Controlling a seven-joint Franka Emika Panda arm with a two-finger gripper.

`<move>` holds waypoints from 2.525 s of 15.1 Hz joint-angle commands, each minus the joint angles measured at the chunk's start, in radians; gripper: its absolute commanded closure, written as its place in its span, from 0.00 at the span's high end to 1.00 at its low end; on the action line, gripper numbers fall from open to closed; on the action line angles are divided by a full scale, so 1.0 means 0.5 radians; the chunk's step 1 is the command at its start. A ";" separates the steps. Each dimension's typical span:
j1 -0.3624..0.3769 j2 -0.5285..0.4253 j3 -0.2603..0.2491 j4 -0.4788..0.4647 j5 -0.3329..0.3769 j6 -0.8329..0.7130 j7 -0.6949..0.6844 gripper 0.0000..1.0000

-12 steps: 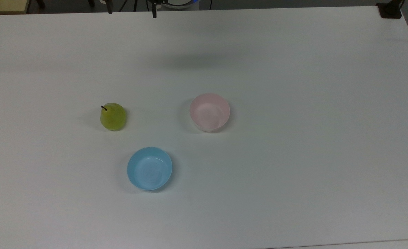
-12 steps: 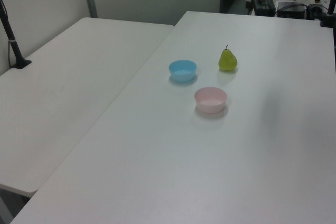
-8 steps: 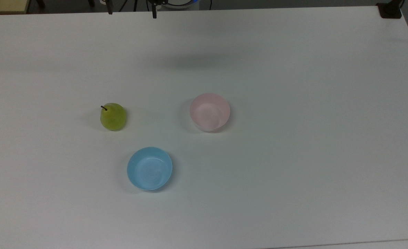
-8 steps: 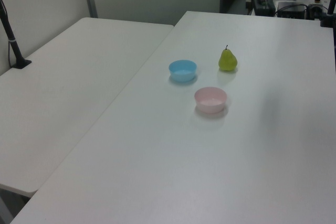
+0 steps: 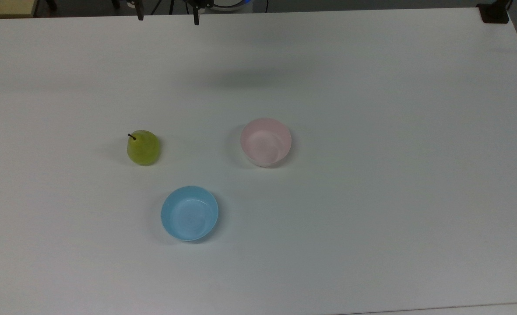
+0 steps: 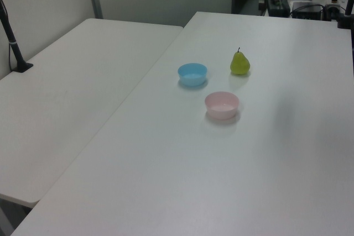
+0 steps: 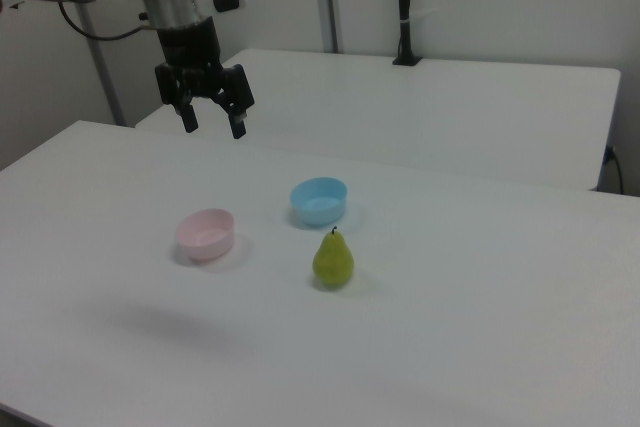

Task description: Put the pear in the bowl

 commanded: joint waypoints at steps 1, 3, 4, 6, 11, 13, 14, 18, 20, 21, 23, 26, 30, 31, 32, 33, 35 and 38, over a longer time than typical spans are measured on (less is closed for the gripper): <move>-0.006 0.033 -0.022 0.004 0.033 -0.025 -0.151 1.00; -0.040 0.079 -0.025 0.010 0.033 -0.022 -0.172 1.00; -0.079 0.103 -0.022 0.010 0.033 0.002 -0.172 1.00; -0.116 0.131 -0.025 -0.002 0.030 0.137 -0.175 1.00; -0.236 0.300 -0.025 -0.006 0.024 0.284 -0.243 1.00; -0.270 0.386 -0.025 -0.006 0.024 0.352 -0.243 1.00; -0.273 0.432 -0.025 -0.009 0.012 0.401 -0.240 1.00; -0.273 0.539 -0.025 -0.116 -0.001 0.664 -0.218 1.00; -0.273 0.610 -0.025 -0.134 -0.001 0.757 -0.218 1.00; -0.270 0.646 -0.025 -0.134 -0.001 0.781 -0.218 1.00; -0.270 0.717 -0.025 -0.131 -0.001 0.849 -0.215 1.00; -0.270 0.830 -0.022 -0.131 -0.001 0.944 -0.215 1.00; -0.270 0.929 -0.022 -0.131 -0.001 1.042 -0.218 0.86; -0.270 0.935 -0.025 -0.131 -0.007 1.045 -0.221 0.68; -0.270 0.935 -0.022 -0.134 -0.013 1.042 -0.231 0.54; -0.270 0.935 -0.022 -0.134 -0.013 1.042 -0.231 0.43; -0.273 0.932 -0.025 -0.131 -0.016 1.039 -0.234 0.34; -0.273 0.868 -0.025 -0.134 -0.016 1.009 -0.228 0.31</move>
